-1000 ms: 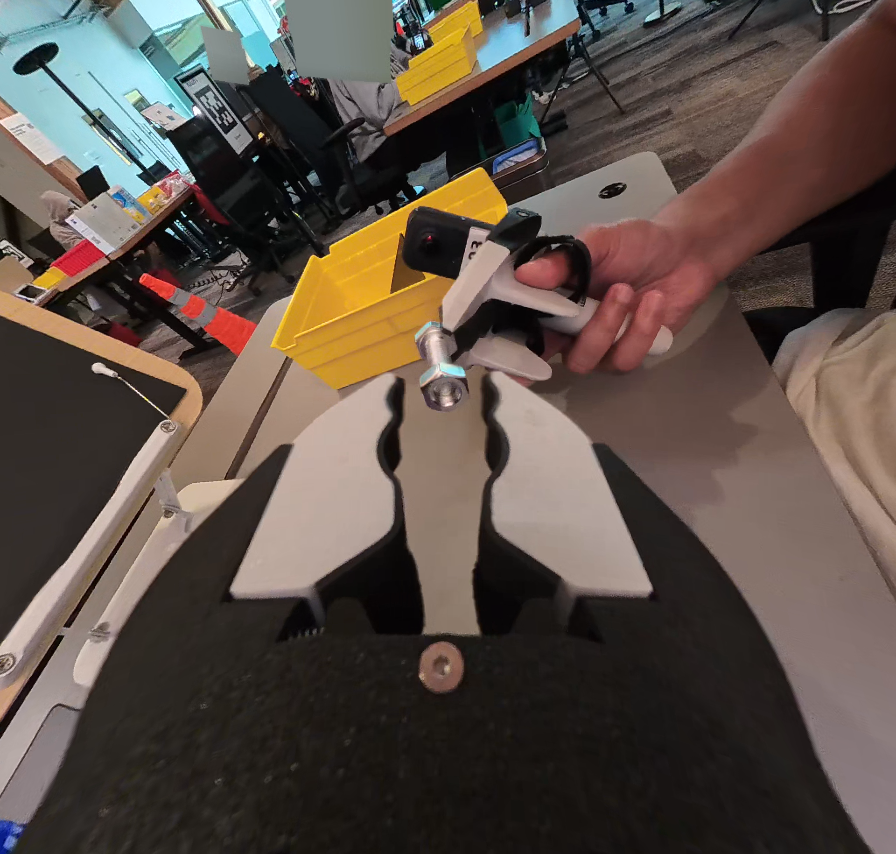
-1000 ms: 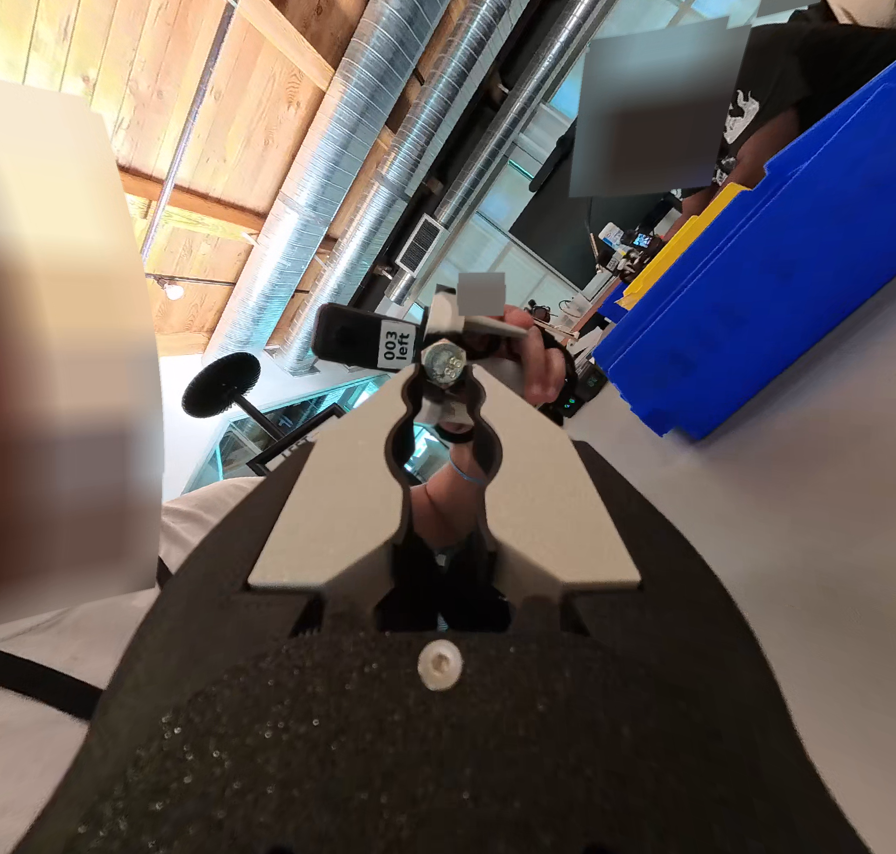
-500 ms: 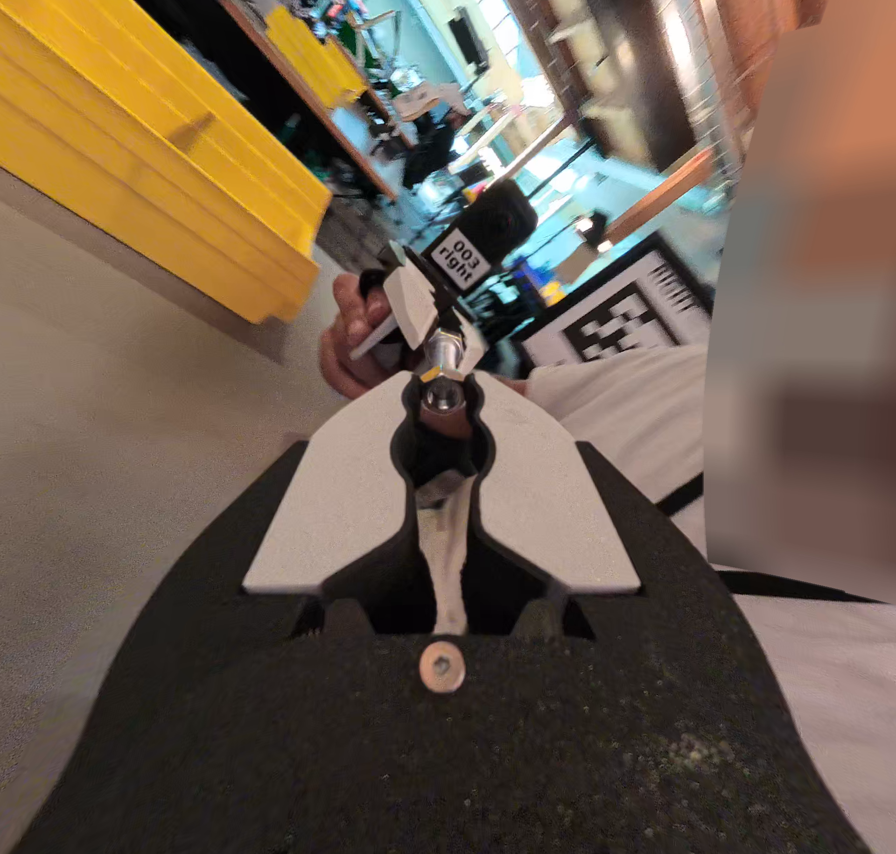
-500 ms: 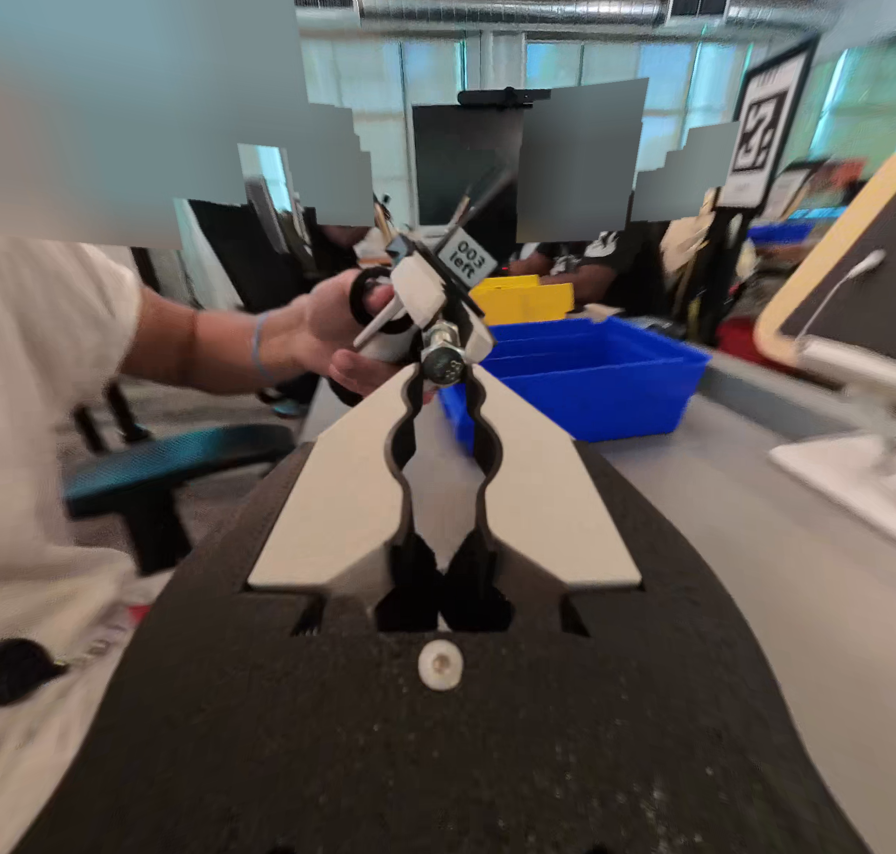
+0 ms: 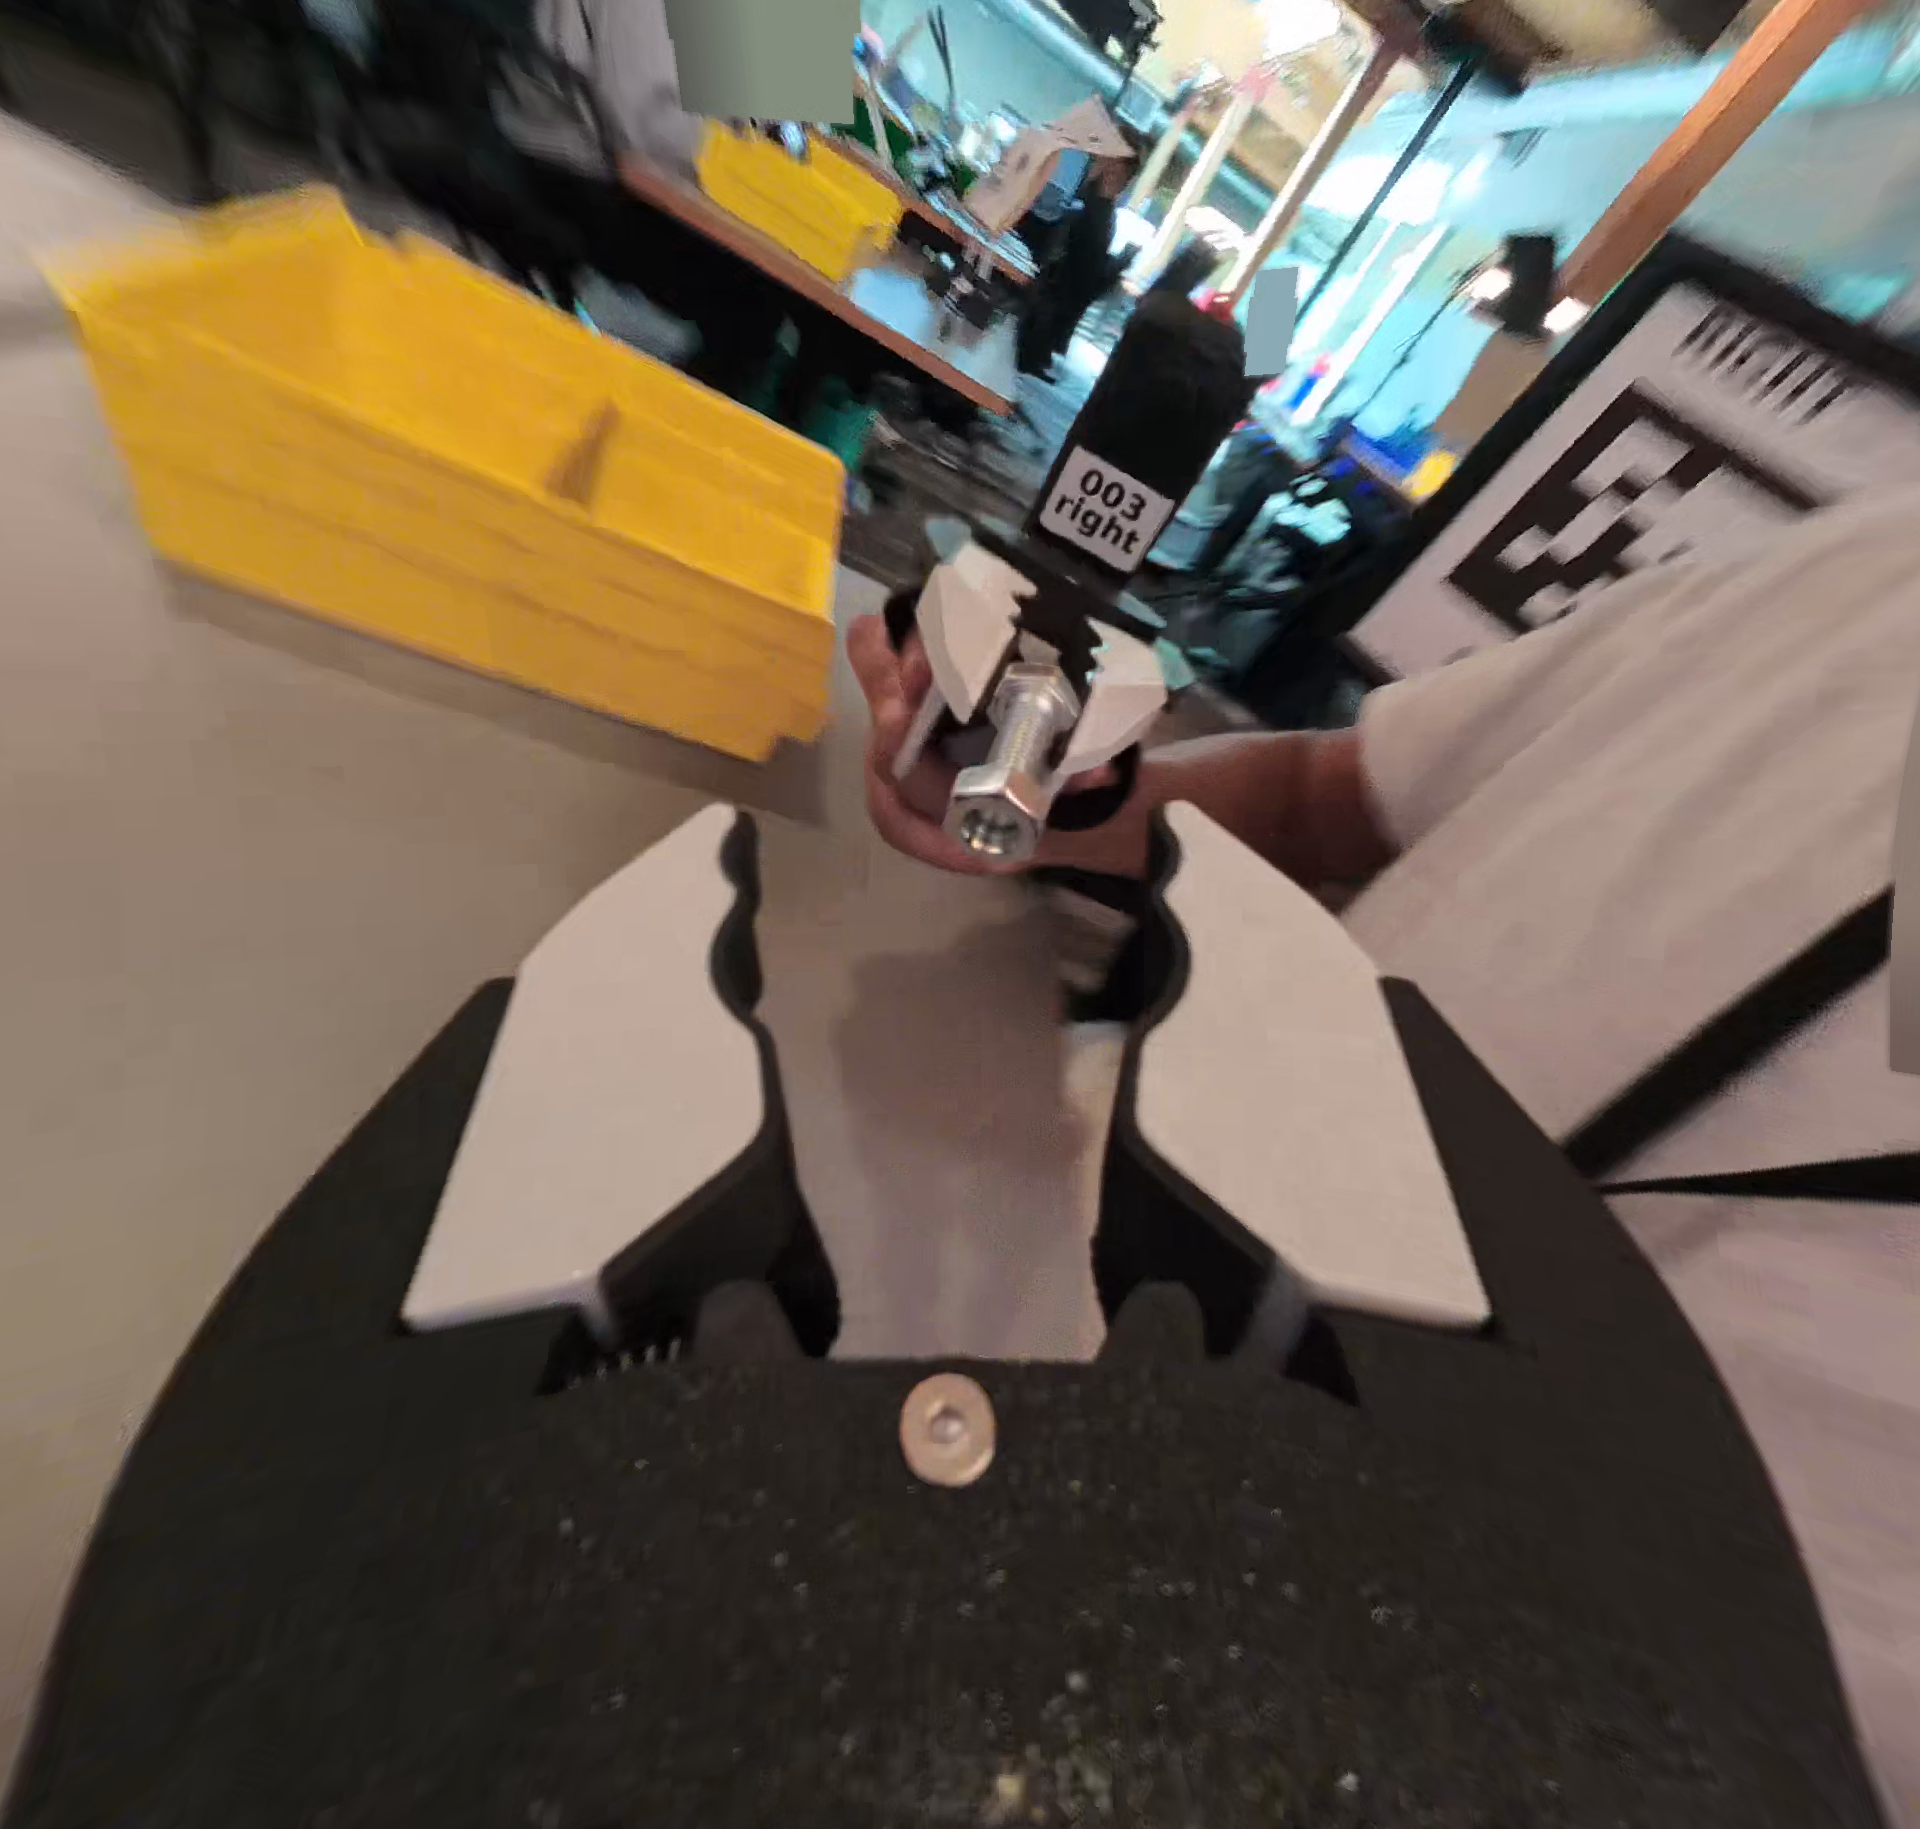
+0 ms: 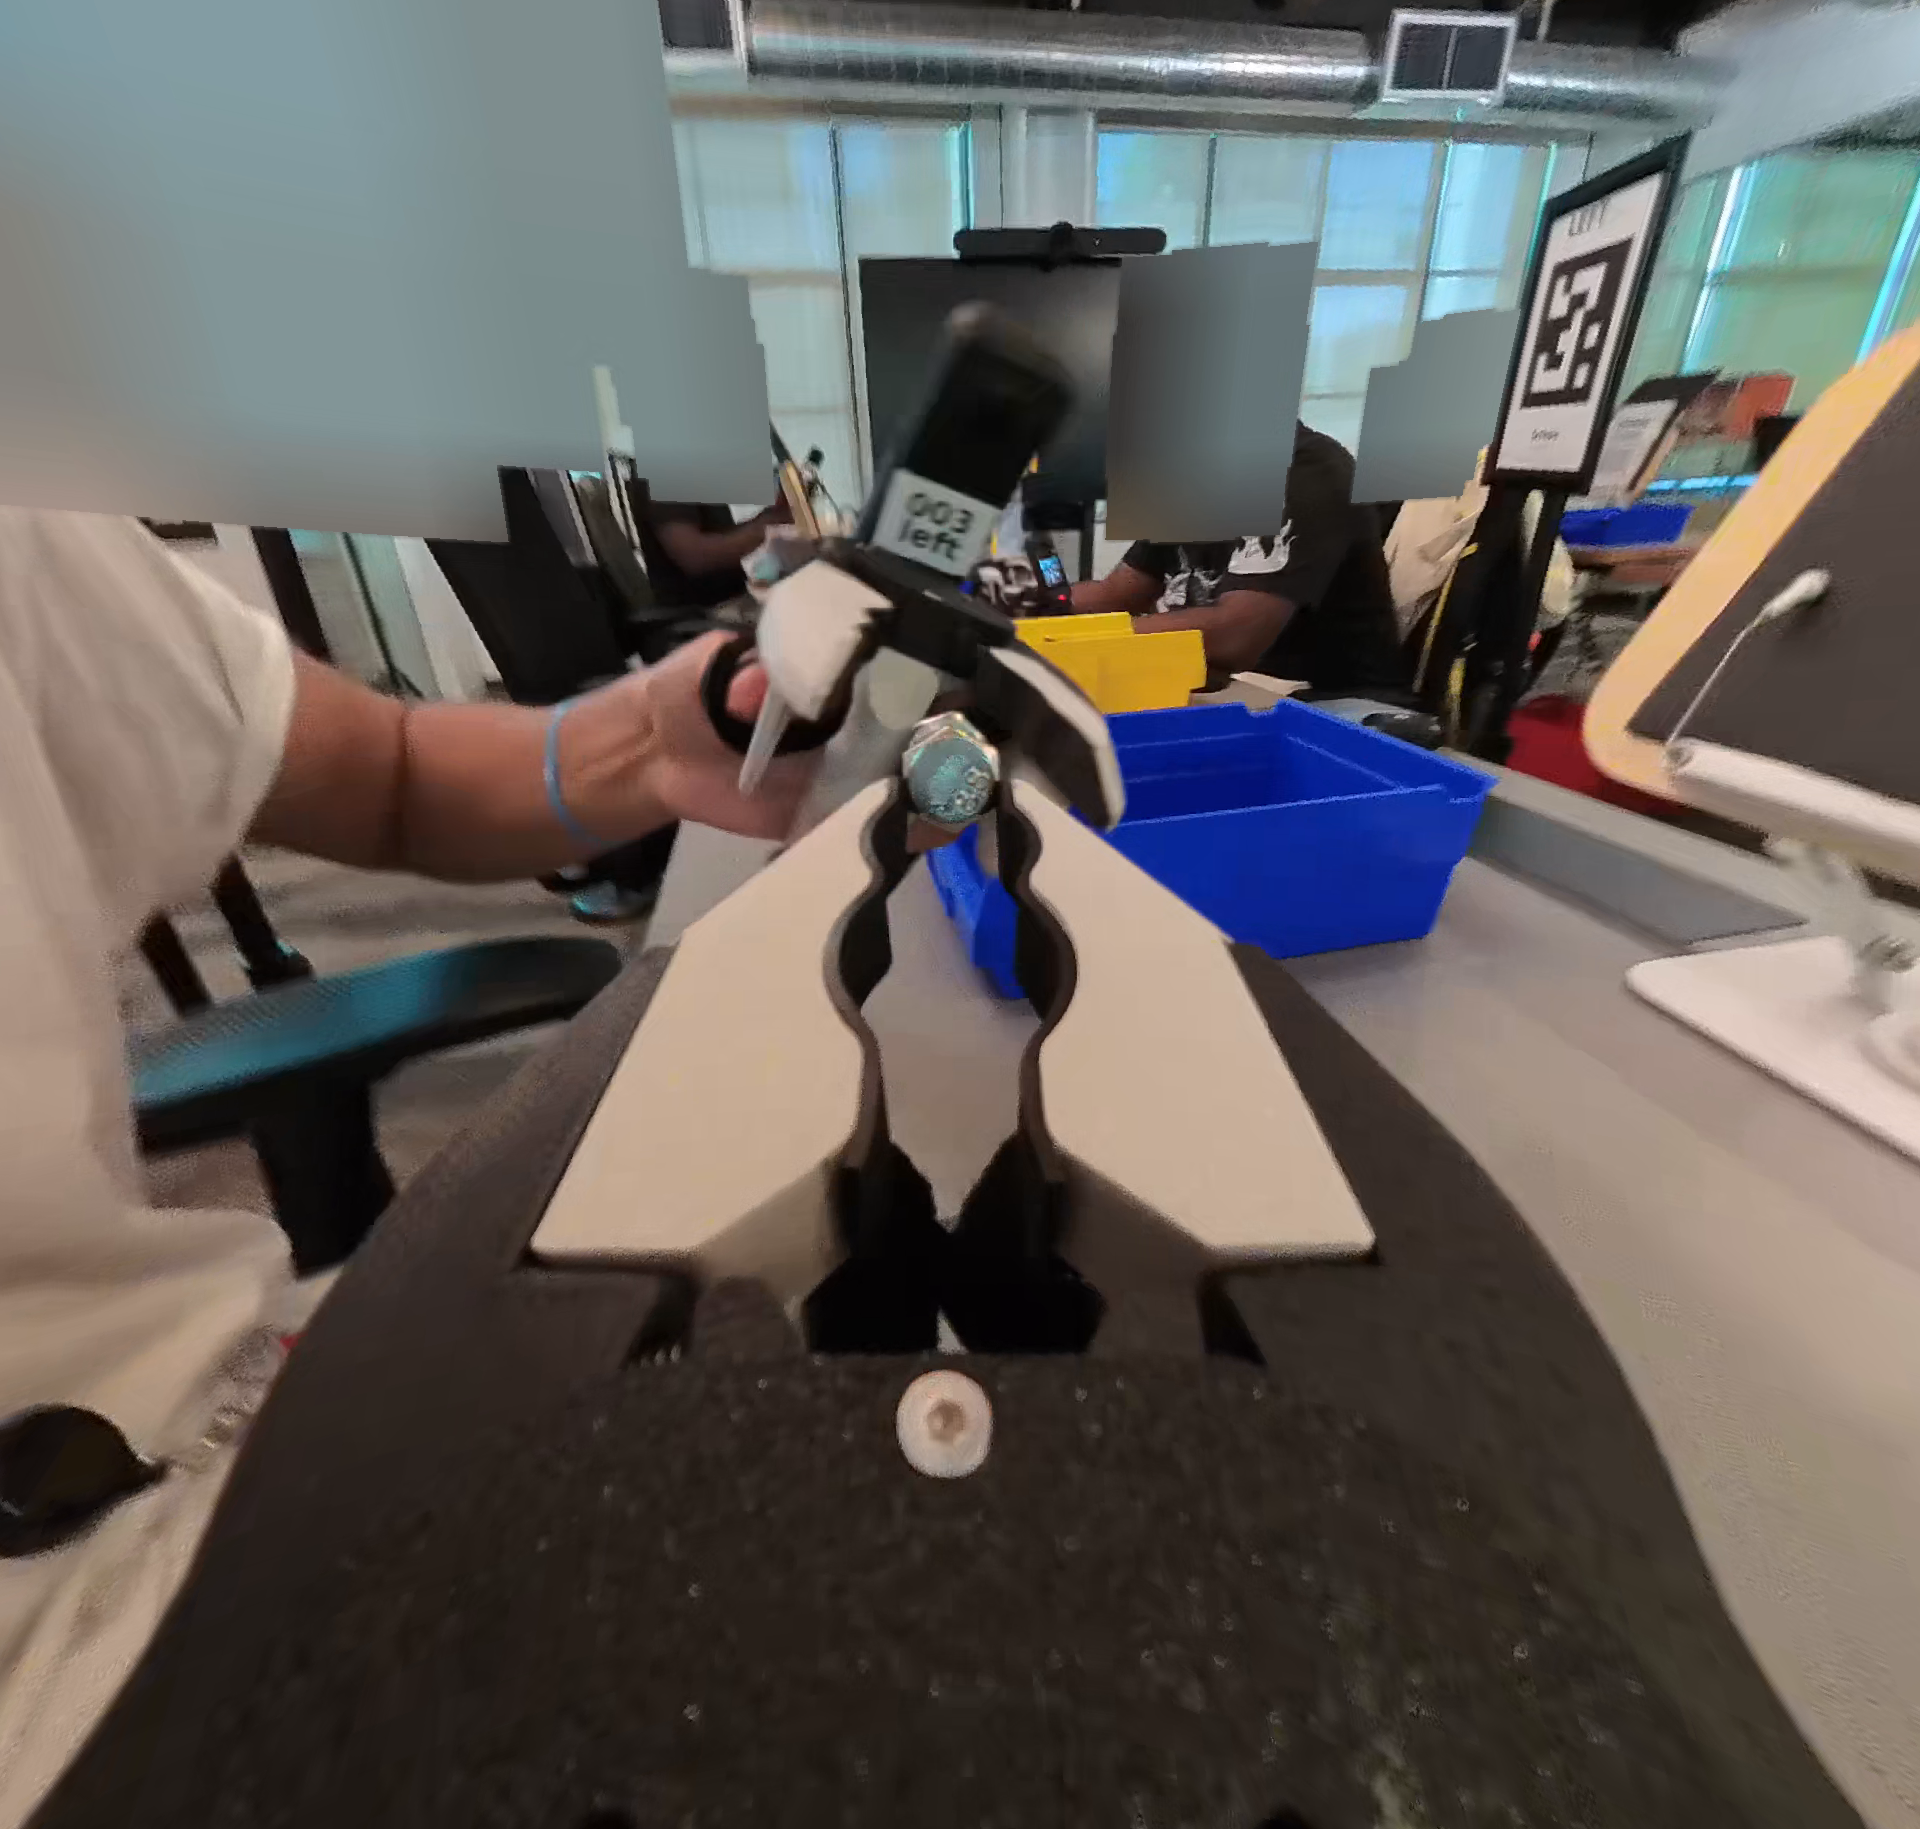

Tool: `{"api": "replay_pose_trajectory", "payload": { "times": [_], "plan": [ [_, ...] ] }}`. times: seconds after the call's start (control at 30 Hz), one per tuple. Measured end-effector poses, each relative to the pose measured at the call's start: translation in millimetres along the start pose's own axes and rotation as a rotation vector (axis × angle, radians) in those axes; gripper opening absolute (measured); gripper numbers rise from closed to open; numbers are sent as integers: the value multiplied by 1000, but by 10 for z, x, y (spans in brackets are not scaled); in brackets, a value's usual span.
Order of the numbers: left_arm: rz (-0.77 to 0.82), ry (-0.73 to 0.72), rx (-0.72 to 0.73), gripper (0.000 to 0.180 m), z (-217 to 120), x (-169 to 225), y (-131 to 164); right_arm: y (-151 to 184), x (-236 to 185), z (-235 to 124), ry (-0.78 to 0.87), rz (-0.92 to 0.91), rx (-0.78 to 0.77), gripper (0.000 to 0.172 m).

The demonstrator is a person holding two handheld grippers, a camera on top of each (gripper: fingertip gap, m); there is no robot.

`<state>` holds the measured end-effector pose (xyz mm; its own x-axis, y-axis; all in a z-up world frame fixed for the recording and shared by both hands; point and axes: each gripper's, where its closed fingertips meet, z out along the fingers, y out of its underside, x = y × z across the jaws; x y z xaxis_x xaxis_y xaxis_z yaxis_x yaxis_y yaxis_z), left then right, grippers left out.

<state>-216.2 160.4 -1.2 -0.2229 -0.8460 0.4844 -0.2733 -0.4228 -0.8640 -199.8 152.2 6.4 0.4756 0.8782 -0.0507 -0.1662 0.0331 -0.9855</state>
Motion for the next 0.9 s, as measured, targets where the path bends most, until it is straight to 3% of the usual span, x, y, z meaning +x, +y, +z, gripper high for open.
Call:
{"api": "replay_pose_trajectory", "payload": {
  "times": [0.03,0.13,0.23,0.3,0.33,0.43,0.57,0.67,0.8,0.9],
  "plan": [
    [139,-37,26,75,-7,4,-43,9,23,4,-7,66,10,17],
    [499,-118,-8,65,-25,56,-53,66,95,24,-43,308,44,17],
    [714,-148,-113,62,-6,92,43,107,120,49,-119,572,92,16],
    [833,-152,-153,43,-24,115,74,114,119,56,-178,718,126,16],
    [866,-152,-163,44,-28,120,75,115,124,56,-197,773,143,16],
    [871,-176,-187,43,-38,65,59,120,135,54,-228,860,180,17],
    [846,-201,-189,39,-20,-3,58,113,98,69,-233,833,181,16],
    [803,-198,-153,20,-25,-1,24,111,82,72,-209,760,168,17],
    [626,-157,-103,18,-25,18,5,88,69,67,-186,676,166,16],
    [355,-102,-66,17,-35,31,-13,93,38,71,-143,507,131,17]
  ]
}}
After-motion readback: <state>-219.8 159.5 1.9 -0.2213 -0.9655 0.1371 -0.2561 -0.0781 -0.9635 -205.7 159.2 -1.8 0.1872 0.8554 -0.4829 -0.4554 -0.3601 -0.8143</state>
